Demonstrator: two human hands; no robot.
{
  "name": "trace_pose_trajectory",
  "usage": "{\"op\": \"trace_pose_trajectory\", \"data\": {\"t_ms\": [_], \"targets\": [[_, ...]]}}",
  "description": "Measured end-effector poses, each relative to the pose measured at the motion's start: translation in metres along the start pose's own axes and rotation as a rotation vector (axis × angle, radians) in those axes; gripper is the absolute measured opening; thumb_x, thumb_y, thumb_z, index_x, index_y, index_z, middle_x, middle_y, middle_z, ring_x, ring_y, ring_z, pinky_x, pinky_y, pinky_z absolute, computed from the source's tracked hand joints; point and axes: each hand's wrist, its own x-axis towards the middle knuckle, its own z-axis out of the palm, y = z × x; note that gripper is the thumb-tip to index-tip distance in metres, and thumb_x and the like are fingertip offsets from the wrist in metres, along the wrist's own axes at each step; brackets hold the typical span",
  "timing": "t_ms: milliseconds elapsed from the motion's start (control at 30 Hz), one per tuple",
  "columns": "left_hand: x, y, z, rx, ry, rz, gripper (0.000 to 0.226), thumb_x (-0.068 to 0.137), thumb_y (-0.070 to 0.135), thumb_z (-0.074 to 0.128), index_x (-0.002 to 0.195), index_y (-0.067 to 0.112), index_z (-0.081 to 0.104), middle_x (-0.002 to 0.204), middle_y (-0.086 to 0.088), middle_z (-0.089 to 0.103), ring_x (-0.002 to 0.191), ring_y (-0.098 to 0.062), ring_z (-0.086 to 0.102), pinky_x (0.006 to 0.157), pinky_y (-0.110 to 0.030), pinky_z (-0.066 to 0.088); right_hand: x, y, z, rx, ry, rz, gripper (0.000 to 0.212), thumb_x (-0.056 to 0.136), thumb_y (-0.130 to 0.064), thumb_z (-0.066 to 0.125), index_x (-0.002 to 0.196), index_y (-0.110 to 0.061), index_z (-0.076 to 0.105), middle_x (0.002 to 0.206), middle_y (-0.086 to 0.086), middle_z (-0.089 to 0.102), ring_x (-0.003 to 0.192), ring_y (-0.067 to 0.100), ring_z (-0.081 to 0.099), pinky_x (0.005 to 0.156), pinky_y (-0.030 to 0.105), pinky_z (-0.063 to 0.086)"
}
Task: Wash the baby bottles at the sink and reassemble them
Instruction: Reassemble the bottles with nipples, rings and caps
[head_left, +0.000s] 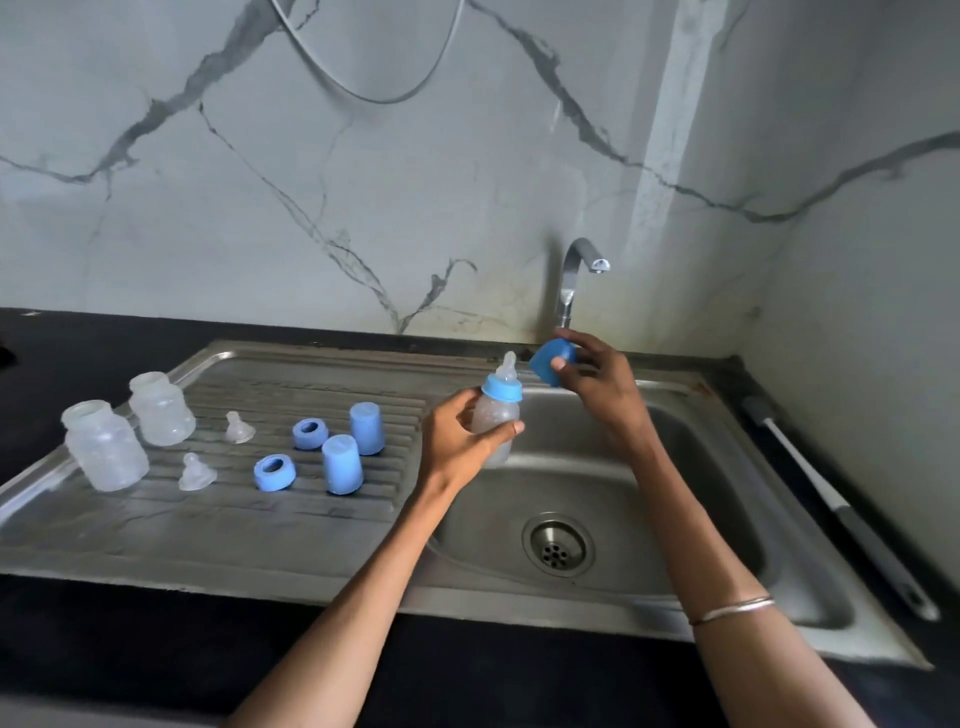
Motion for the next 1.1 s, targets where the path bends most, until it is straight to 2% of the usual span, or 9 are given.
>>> {"op": "trace_pose_trajectory", "data": {"t_ms": [100, 200, 300, 433, 500, 600, 700, 833, 1100], "targets": [[-0.001, -0.007, 0.007, 0.066, -0.077, -0.031, 0.053, 0.054, 0.039, 0.091, 0.101, 0.022, 0.074, 0.093, 0.005, 0.076, 0.090, -0.015, 0.072, 0.087, -0.042, 0.058, -0.008, -0.004, -0.012, 0.072, 0.050, -0.011, 0.039, 0.089, -0.017, 0.070, 0.127, -0.018, 0.063, 0.115, 0.004, 0.068, 0.099, 0.013, 0.067, 0.081, 0.021, 0.054], [0.001, -0.009, 0.011, 0.114, -0.131, -0.033, 0.047, 0.057, 0.028, 0.094, 0.098, 0.031, 0.071, 0.096, 0.002, 0.076, 0.092, -0.018, 0.072, 0.089, -0.046, 0.057, -0.013, -0.005, -0.017, 0.137, 0.041, -0.003, 0.038, 0.088, -0.020, 0.072, 0.125, -0.018, 0.064, 0.115, 0.001, 0.069, 0.101, 0.011, 0.067, 0.081, 0.021, 0.054], [0.004, -0.013, 0.013, 0.154, -0.151, -0.019, 0.048, 0.052, 0.041, 0.090, 0.094, 0.041, 0.069, 0.098, 0.006, 0.076, 0.093, -0.012, 0.072, 0.090, -0.043, 0.057, -0.014, -0.002, -0.015, 0.076, -0.014, -0.003, 0.039, 0.086, -0.024, 0.074, 0.124, -0.021, 0.065, 0.117, -0.001, 0.069, 0.105, 0.011, 0.066, 0.083, 0.022, 0.054], [0.007, -0.017, 0.014, 0.175, -0.182, 0.015, 0.056, 0.054, 0.042, 0.090, 0.106, 0.035, 0.071, 0.099, 0.009, 0.076, 0.093, -0.010, 0.072, 0.089, -0.042, 0.058, -0.015, 0.004, -0.010, 0.030, -0.040, -0.001, 0.037, 0.086, -0.020, 0.074, 0.122, -0.021, 0.067, 0.116, -0.005, 0.069, 0.103, 0.008, 0.066, 0.086, 0.026, 0.056], [0.008, -0.017, 0.014, 0.204, -0.191, 0.044, 0.054, 0.055, 0.044, 0.088, 0.104, 0.029, 0.073, 0.093, 0.009, 0.076, 0.087, -0.011, 0.072, 0.083, -0.041, 0.059, -0.017, 0.006, -0.006, 0.020, -0.071, 0.000, 0.036, 0.086, -0.021, 0.074, 0.121, -0.021, 0.067, 0.115, -0.006, 0.070, 0.102, 0.009, 0.067, 0.088, 0.030, 0.056], [0.009, -0.015, 0.014, 0.234, -0.182, 0.098, 0.051, 0.058, 0.044, 0.087, 0.102, 0.023, 0.074, 0.087, 0.007, 0.075, 0.080, -0.015, 0.071, 0.075, -0.043, 0.058, -0.018, 0.008, 0.000, -0.013, -0.103, -0.003, 0.037, 0.087, -0.025, 0.073, 0.124, -0.019, 0.066, 0.118, -0.006, 0.069, 0.106, 0.006, 0.065, 0.090, 0.029, 0.055], [0.010, -0.015, 0.013, 0.254, -0.175, 0.149, 0.048, 0.061, 0.047, 0.086, 0.102, 0.026, 0.074, 0.084, 0.008, 0.074, 0.079, -0.016, 0.069, 0.073, -0.044, 0.058, -0.019, 0.008, 0.003, -0.012, -0.111, 0.005, 0.038, 0.087, -0.026, 0.073, 0.123, -0.018, 0.065, 0.117, -0.005, 0.069, 0.107, 0.006, 0.064, 0.089, 0.028, 0.055], [0.010, -0.015, 0.012, 0.300, -0.162, 0.178, 0.043, 0.063, 0.049, 0.083, 0.098, 0.025, 0.075, 0.080, 0.008, 0.073, 0.076, -0.014, 0.068, 0.070, -0.043, 0.056, -0.021, 0.009, 0.010, -0.035, -0.148, 0.017, 0.040, 0.086, -0.025, 0.075, 0.123, -0.017, 0.065, 0.114, -0.001, 0.070, 0.102, 0.009, 0.068, 0.082, 0.019, 0.054], [0.010, -0.016, 0.004, 0.367, -0.126, 0.230, 0.034, 0.066, 0.038, 0.084, 0.090, 0.018, 0.072, 0.071, 0.004, 0.067, 0.068, -0.018, 0.063, 0.064, -0.039, 0.052, -0.025, 0.010, 0.021, -0.036, -0.103, 0.048, 0.039, 0.081, -0.025, 0.078, 0.117, -0.017, 0.066, 0.111, -0.003, 0.070, 0.100, 0.009, 0.067, 0.083, 0.023, 0.056]]}}
